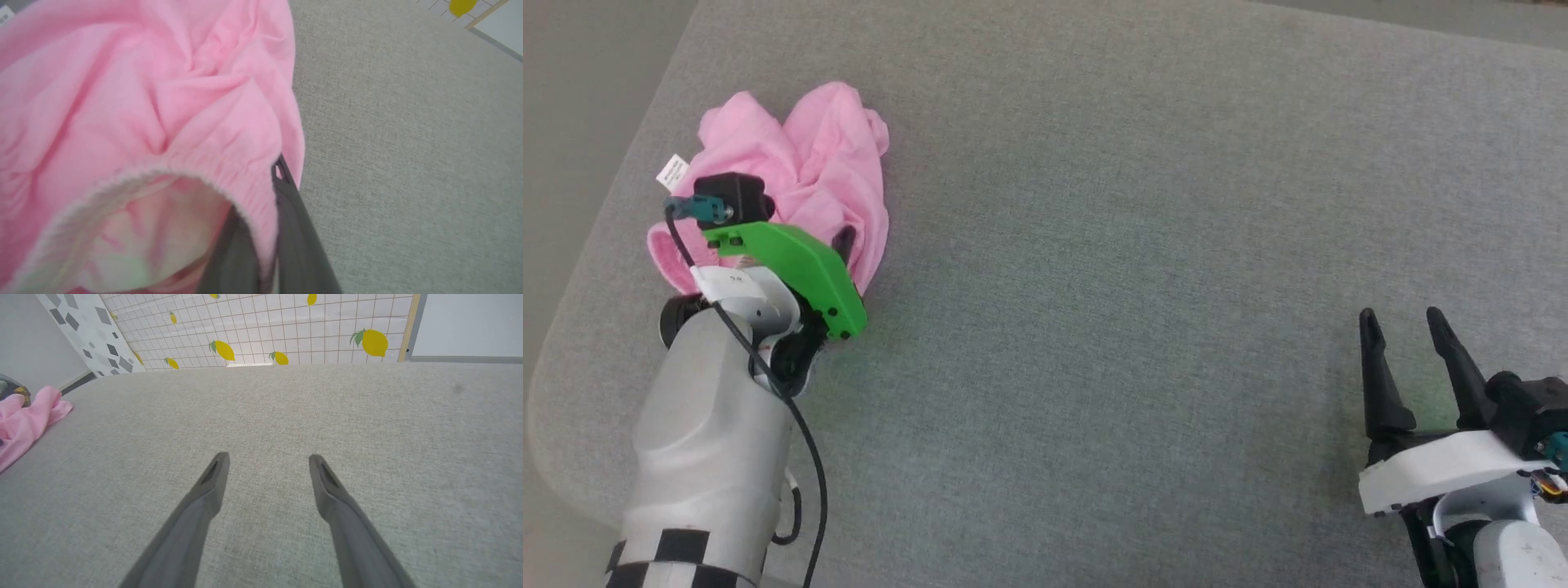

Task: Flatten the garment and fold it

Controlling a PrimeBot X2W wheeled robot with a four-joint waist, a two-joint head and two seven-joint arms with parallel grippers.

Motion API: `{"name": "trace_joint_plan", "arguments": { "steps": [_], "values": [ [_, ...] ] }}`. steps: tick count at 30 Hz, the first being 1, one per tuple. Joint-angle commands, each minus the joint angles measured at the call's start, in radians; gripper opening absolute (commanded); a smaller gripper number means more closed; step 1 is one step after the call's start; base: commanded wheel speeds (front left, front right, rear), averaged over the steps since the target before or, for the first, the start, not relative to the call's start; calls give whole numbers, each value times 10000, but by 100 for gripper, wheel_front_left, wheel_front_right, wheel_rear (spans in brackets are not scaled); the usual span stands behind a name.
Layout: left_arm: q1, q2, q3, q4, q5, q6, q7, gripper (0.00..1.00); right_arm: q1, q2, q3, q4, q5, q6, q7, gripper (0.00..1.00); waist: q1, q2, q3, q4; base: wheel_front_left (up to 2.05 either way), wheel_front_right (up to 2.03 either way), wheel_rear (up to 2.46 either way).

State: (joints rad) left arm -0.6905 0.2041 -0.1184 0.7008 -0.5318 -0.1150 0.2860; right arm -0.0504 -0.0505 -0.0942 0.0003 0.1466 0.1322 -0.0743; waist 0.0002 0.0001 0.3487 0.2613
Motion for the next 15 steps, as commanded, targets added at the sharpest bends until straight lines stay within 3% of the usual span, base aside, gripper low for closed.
{"name": "trace_joint_plan", "arguments": {
  "steps": [1, 9, 15],
  "values": [
    [-283, 111, -82, -75, 154, -58, -152, 0, -150, 3, 71, 72, 115, -15, -103, 100, -2, -1, -295, -29, 0, 0, 0],
    [-1647, 376, -369, -1295, 517, -83, -883, 0, -34, 3, 449, 984, 818, -15, -676, 100, -2, -1, -1670, -574, 0, 0, 0],
    [-2752, 67, -912, -2534, 122, -137, -666, 0, 164, 3, 551, 1723, 1324, -15, -1127, 100, -2, -1, -2494, -1430, 0, 0, 0]
  ]
}}
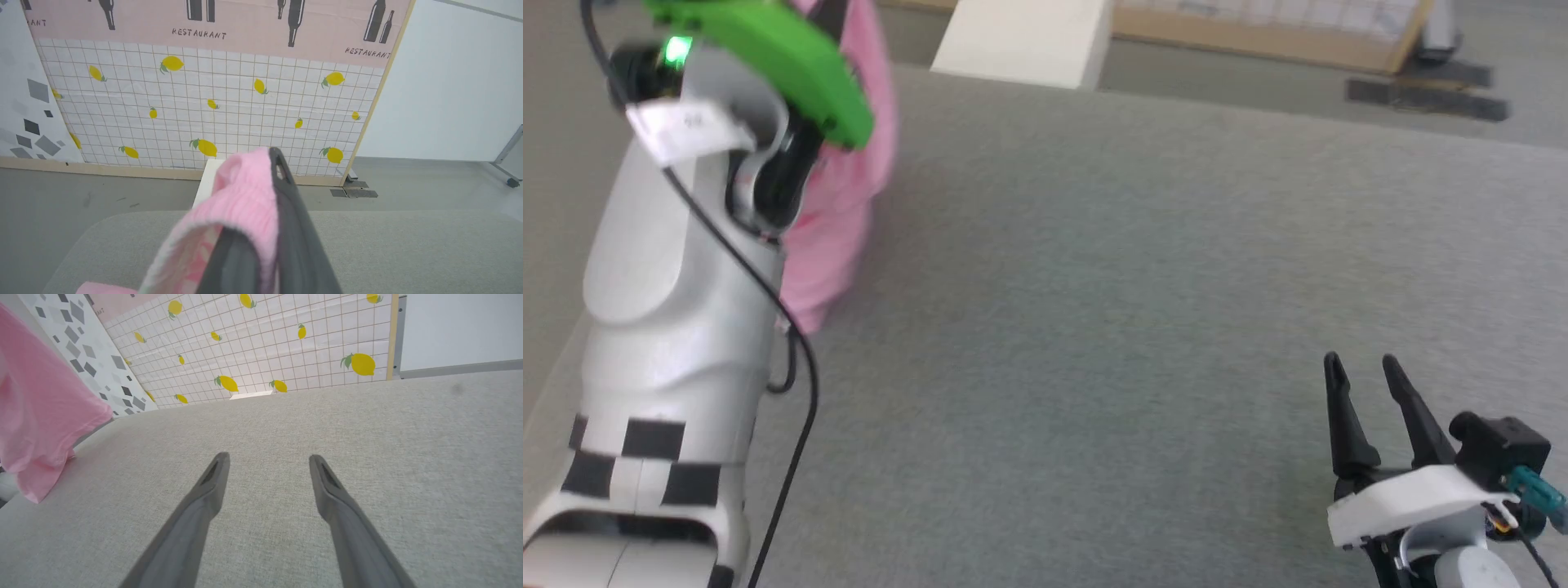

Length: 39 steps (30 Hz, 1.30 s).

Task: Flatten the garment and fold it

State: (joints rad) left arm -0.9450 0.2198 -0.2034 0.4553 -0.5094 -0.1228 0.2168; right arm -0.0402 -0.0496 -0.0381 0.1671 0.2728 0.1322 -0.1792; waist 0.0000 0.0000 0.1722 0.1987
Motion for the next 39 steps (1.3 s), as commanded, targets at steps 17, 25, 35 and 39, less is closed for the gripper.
{"name": "trace_joint_plan", "arguments": {
  "steps": [17, 25, 35, 39],
  "values": [
    [2239, -783, -2884, -1257, -2337, -77, 527, 0, 460, -6, -929, 735, 127, -15, -526, 100, 0, 0, -1126, -2801, 0, 0, 0],
    [5153, -1254, -4493, 74, -2711, -34, 691, 0, 419, -6, -796, 774, 300, -15, -555, 100, 0, 0, -1010, -2706, 0, 0, 0],
    [5437, -1161, -3738, -386, -3293, 741, 325, 100, 473, -6, -677, 996, 433, -15, -655, 100, 0, 0, -1372, -2108, 0, 0, 0],
    [5710, -655, -3027, -1440, -3590, 1273, 263, 100, 492, -6, -792, 1055, 438, -15, -691, 100, 0, 0, -1559, -1906, 0, 0, 0]
  ]
}}
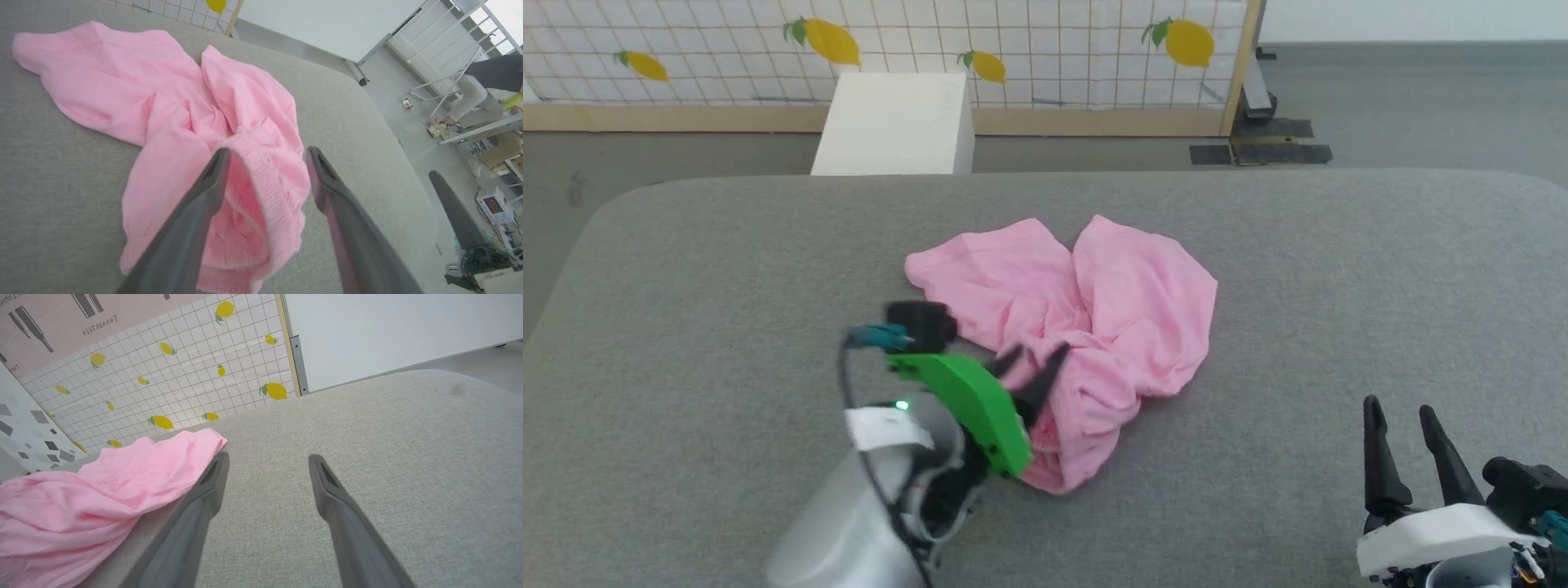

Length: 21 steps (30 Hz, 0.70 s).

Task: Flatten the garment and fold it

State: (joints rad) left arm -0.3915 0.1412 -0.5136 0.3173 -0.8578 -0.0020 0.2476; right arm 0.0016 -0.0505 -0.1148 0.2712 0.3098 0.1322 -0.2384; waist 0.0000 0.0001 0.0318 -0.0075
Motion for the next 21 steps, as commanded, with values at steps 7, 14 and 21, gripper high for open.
{"name": "trace_joint_plan", "arguments": {
  "steps": [7, 14, 21],
  "values": [
    [1432, 1171, 1475, -2081, 81, 1219, -1235, 100, 137, 3, -243, 78, 53, -15, -151, 100, 0, -1, -345, 473, 0, 0, 0],
    [2448, 1632, 1182, -2258, 2528, 1632, -4390, 100, 49, 3, -325, 252, 73, -15, 22, 100, 0, -1, -157, 743, 0, 0, 0],
    [2643, 1121, 1167, -2219, 3838, 1811, -5079, 100, -1941, 3, -265, 785, -819, -15, 2353, 100, 0, -1, 686, 885, 0, 0, 0]
  ]
}}
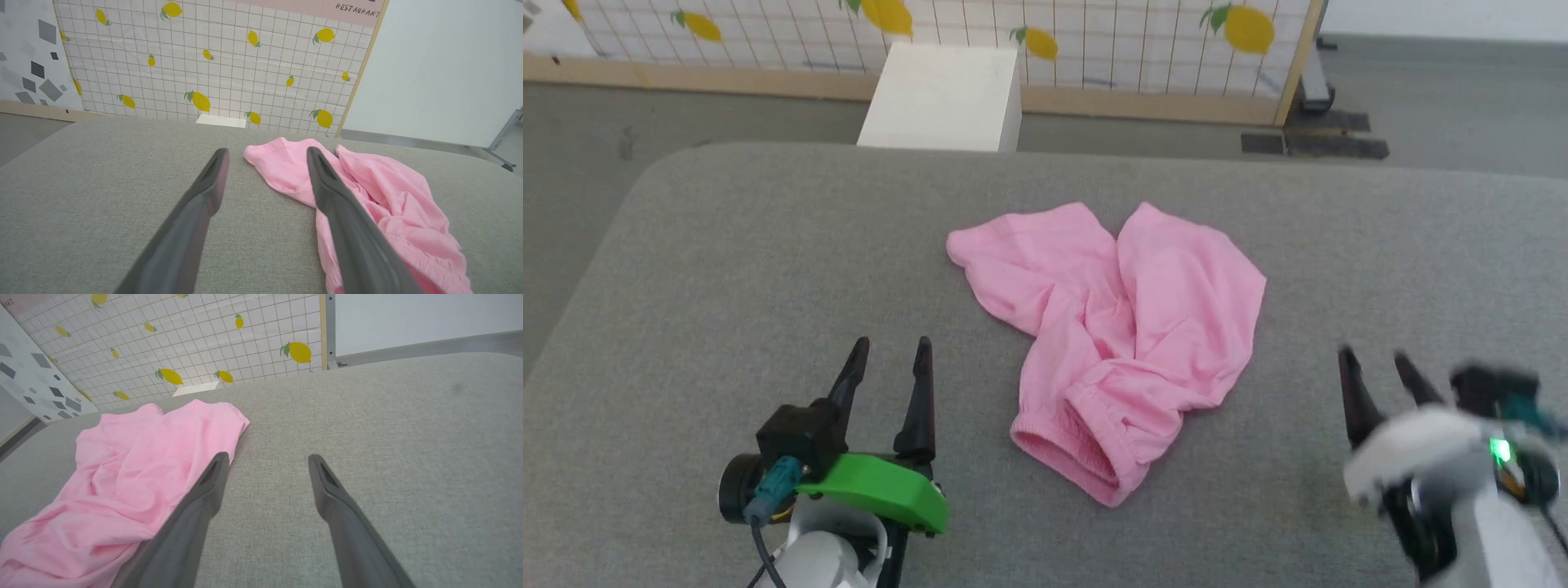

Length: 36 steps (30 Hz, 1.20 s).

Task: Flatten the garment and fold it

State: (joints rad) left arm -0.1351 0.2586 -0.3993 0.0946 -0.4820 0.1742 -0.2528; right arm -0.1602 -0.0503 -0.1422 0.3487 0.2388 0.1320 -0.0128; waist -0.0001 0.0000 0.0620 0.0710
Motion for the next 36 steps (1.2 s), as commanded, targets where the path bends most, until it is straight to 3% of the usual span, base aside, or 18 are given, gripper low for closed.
{"name": "trace_joint_plan", "arguments": {
  "steps": [1, 12, 17, 22, 23, 24, 25, 30, 36],
  "values": [
    [41, -128, 76, -20, 177, 49, -79, 100, -737, 1, 19, 77, -324, -13, 500, 100, 1, 0, 536, 128, 0, 0, 0],
    [-789, -1048, 349, -226, 1068, -502, -88, 100, -5252, -699, 853, 2226, -2134, -13, 5892, 100, 1, 0, 2300, 901, 0, 0, 0],
    [-1197, -1405, 327, -203, 1329, -792, -88, 100, -5821, -887, 1057, 2956, -2474, -13, 6548, 100, 1, 0, 2753, 1340, 0, 0, 0],
    [-1292, -1577, 414, -100, 1536, -955, -88, 100, -5789, -876, 1428, 3428, -2254, -13, 6376, 100, 1, 0, 2785, 1412, 0, 0, 0],
    [-1277, -1605, 436, -56, 1575, -982, -89, 100, -5757, -902, 1476, 3551, -2173, -13, 6360, 94, 1, 0, 2732, 1390, 0, 0, 0],
    [-1252, -1626, 457, -22, 1604, -997, -89, 100, -5741, -936, 1514, 3619, -2112, -13, 6316, 35, 1, 0, 2677, 1362, 0, 0, 0],
    [-1213, -1647, 500, 16, 1628, -1010, -89, 100, -5735, -994, 1539, 3648, -2050, -13, 6178, 0, 1, 0, 2580, 1304, 0, 0, 0],
    [-1006, -1687, 765, 161, 1670, -1115, -89, 100, -5626, -1318, 1082, 3457, -1527, -13, 5444, 0, 1, 0, 2000, 990, 0, 0, 0],
    [-506, -1671, 1102, 385, 1594, -1236, -89, 100, -4517, -1704, -39, 2316, -630, -13, 4673, 0, 1, 0, 969, 394, 0, 0, 0]
  ]
}}
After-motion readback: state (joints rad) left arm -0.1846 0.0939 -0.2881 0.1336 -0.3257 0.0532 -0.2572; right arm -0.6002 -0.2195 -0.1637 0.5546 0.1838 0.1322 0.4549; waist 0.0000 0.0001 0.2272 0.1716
